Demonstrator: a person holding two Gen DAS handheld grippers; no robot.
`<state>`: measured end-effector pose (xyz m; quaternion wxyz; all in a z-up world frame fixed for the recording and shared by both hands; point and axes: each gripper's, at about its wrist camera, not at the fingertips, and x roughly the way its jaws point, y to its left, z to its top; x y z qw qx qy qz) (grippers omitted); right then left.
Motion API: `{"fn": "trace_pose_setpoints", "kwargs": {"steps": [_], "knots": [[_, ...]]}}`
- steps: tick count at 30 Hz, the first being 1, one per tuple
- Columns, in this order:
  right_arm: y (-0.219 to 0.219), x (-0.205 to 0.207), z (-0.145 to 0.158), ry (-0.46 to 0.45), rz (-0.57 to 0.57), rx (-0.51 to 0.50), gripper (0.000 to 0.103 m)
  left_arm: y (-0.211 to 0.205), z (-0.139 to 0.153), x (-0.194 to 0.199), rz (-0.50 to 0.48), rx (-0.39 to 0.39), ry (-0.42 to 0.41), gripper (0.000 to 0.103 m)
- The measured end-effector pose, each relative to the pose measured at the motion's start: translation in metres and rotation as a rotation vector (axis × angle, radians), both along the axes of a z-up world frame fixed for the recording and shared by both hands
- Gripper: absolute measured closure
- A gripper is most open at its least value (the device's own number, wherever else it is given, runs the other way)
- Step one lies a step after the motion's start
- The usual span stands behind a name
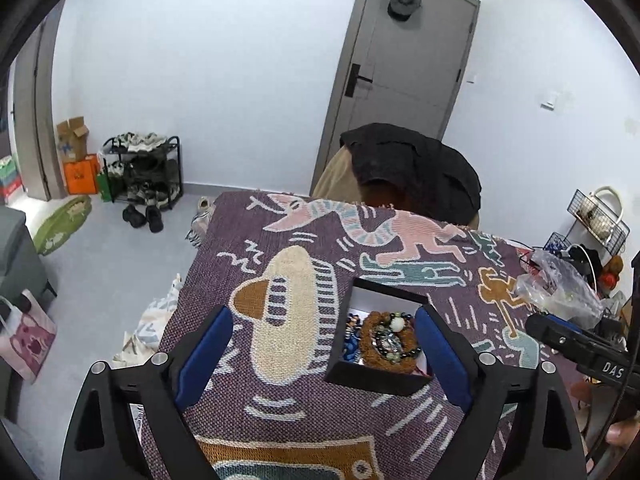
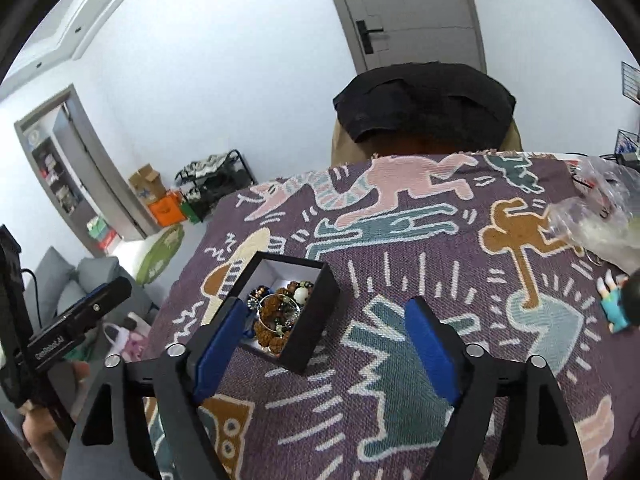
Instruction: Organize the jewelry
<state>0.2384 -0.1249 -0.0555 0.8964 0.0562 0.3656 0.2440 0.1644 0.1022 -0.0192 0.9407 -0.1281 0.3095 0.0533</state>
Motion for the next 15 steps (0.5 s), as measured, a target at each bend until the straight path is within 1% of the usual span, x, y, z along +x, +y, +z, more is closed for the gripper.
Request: {"fn": "trace_pose_setpoints", "kwargs": {"steps": [3, 5, 6, 10, 13, 15], "knots": [[-0.012, -0.008, 0.003, -0.004, -0.004, 0.025, 0.017, -0.012, 0.005, -0.007, -0.018, 0.026, -0.020, 0.008], [-0.020, -0.014, 0.005, -0.004, -0.005, 0.043, 0.012, -0.020, 0.009, -0.013, -0.030, 0.031, -0.034, 0.004], [-0.023, -0.017, 0.006, -0.009, -0.009, 0.047, 0.011, -0.023, 0.011, -0.016, -0.037, 0.033, -0.042, 0.003], [-0.035, -0.034, 0.009, -0.028, -0.023, 0.039, 0.008, -0.037, 0.018, -0.027, -0.060, 0.057, -0.057, 0.002], [-0.043, -0.046, 0.008, -0.026, -0.020, 0.039, 0.004, -0.049, 0.024, -0.037, -0.075, 0.074, -0.076, 0.001], [-0.048, -0.054, 0.008, -0.035, -0.020, 0.042, 0.004, -0.057, 0.028, -0.043, -0.084, 0.087, -0.089, 0.001]]}}
